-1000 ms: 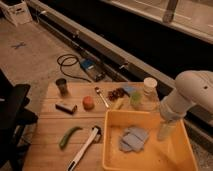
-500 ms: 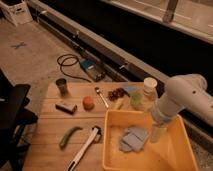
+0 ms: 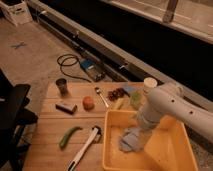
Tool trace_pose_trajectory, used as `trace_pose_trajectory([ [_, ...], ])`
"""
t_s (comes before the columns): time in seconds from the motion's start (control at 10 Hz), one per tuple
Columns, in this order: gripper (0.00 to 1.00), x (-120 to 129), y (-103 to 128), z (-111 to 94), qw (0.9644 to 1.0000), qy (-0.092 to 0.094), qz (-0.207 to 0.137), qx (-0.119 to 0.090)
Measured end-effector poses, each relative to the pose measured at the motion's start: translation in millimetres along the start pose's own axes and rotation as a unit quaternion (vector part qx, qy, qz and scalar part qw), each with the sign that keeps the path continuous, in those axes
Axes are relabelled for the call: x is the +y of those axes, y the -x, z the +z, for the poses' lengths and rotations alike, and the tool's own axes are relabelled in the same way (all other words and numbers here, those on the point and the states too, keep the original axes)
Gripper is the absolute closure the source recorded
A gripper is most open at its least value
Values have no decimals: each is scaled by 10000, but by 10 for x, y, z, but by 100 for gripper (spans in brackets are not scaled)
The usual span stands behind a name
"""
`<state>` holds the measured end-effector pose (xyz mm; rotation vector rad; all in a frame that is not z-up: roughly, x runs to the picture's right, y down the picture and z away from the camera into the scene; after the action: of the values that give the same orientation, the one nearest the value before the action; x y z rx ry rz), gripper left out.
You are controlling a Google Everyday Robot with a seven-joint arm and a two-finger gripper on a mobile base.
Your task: Place towel in plastic cup
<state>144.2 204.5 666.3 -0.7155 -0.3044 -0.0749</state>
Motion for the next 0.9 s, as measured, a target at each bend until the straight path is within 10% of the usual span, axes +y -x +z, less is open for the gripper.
trace_pose_trajectory([
  [0.9, 23, -19, -150, 502, 9978, -6, 495, -431],
])
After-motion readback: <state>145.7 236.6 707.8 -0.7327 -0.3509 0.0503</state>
